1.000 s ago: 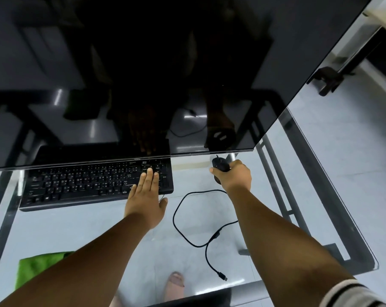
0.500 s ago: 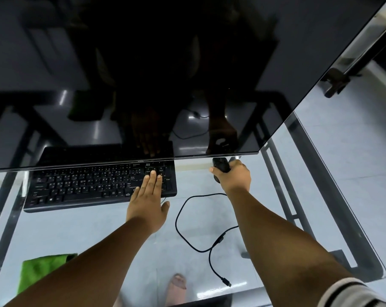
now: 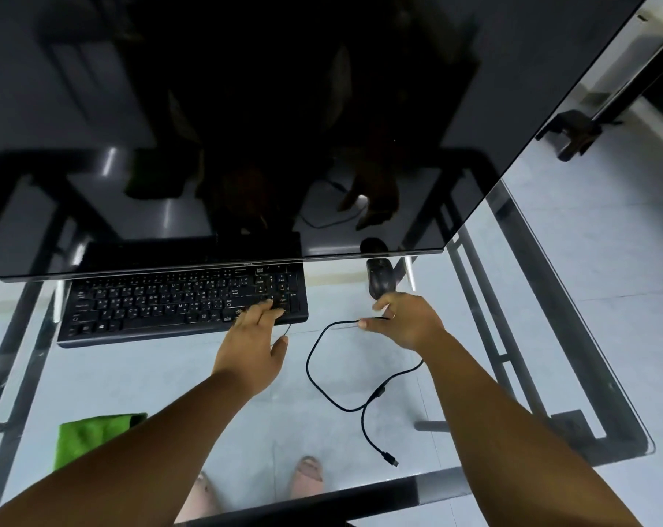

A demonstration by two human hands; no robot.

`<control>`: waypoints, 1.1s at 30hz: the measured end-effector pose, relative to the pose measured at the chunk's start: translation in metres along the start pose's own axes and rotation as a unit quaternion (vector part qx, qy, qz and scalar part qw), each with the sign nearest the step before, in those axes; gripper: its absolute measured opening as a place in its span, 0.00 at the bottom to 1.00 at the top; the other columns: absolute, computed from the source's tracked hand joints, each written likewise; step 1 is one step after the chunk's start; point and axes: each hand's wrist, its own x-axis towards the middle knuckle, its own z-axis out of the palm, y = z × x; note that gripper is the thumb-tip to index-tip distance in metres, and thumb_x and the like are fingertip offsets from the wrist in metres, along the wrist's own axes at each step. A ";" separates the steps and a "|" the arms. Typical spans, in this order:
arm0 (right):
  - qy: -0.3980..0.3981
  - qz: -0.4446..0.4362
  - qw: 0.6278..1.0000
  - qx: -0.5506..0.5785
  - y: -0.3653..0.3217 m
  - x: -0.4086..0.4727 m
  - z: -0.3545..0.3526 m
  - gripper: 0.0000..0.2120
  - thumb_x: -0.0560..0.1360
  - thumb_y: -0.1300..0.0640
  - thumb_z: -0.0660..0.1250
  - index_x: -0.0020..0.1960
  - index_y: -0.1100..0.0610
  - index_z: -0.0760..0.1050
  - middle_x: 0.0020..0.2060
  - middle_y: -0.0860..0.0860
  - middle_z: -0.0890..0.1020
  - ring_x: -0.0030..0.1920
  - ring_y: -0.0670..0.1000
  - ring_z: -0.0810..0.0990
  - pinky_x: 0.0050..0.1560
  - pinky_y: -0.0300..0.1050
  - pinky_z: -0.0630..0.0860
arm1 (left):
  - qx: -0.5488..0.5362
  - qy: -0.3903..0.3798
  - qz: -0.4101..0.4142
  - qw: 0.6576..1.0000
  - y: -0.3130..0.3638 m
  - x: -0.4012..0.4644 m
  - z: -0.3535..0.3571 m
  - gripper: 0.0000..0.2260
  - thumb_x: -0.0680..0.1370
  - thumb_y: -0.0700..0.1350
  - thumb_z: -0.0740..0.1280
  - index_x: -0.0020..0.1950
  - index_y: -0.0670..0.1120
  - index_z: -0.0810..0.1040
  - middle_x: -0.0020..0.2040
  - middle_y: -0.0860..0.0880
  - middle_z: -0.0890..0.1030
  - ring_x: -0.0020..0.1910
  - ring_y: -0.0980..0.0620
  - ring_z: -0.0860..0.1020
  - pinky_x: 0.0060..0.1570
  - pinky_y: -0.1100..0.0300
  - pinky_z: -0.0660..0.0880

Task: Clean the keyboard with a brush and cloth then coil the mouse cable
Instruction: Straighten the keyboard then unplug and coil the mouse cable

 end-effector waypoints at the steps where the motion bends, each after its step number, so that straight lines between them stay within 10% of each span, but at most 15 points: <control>1: -0.004 -0.010 1.000 -0.019 0.001 -0.002 0.001 0.14 0.68 0.37 0.72 0.47 0.45 0.79 0.42 0.44 0.81 0.47 0.47 0.80 0.48 0.43 0.77 | -0.023 0.011 -0.004 1.000 0.001 -0.004 0.000 0.20 0.79 0.48 0.65 0.70 0.47 0.71 0.69 0.49 0.70 0.68 0.48 0.69 0.65 0.56 0.69; 6: 0.007 -0.083 0.977 0.195 -0.021 -0.019 -0.004 0.06 0.77 0.56 0.69 0.45 0.59 0.80 0.32 0.48 0.78 0.36 0.48 0.79 0.41 0.37 0.75 | -0.251 -0.043 -0.125 0.959 0.019 -0.014 0.000 0.15 0.77 0.49 0.70 0.62 0.48 0.76 0.56 0.52 0.78 0.53 0.53 0.78 0.57 0.57 0.75; 11: 0.058 -0.110 0.954 0.273 -0.053 -0.033 -0.014 0.08 0.79 0.54 0.65 0.42 0.56 0.75 0.32 0.48 0.76 0.31 0.45 0.71 0.34 0.34 0.69 | -0.514 -0.199 -0.189 0.813 0.041 -0.013 -0.021 0.12 0.81 0.54 0.61 0.57 0.52 0.81 0.62 0.55 0.80 0.65 0.53 0.75 0.67 0.54 0.67; 15: 0.137 -0.108 0.940 0.293 -0.062 -0.028 -0.019 0.08 0.79 0.57 0.64 0.41 0.53 0.74 0.32 0.48 0.75 0.32 0.47 0.72 0.37 0.39 0.70 | -0.637 -0.245 -0.164 0.712 0.051 -0.015 -0.053 0.22 0.82 0.55 0.53 0.45 0.42 0.80 0.43 0.42 0.83 0.48 0.48 0.82 0.58 0.54 0.71; 25: 0.168 -0.006 0.960 0.224 -0.047 -0.011 -0.008 0.08 0.80 0.55 0.63 0.43 0.55 0.74 0.34 0.47 0.77 0.40 0.53 0.76 0.41 0.41 0.70 | -0.692 -0.156 -0.176 0.682 -0.009 -0.025 -0.109 0.12 0.80 0.49 0.59 0.48 0.43 0.78 0.28 0.49 0.66 0.27 0.53 0.62 0.32 0.61 0.62; 33: 0.054 -0.104 0.981 0.158 -0.084 -0.024 0.017 0.18 0.76 0.55 0.66 0.64 0.42 0.75 0.60 0.39 0.76 0.63 0.44 0.72 0.66 0.38 0.65 | -0.588 -0.177 -0.168 0.771 -0.002 -0.028 -0.123 0.14 0.84 0.48 0.58 0.45 0.42 0.75 0.26 0.48 0.65 0.24 0.54 0.57 0.25 0.63 0.59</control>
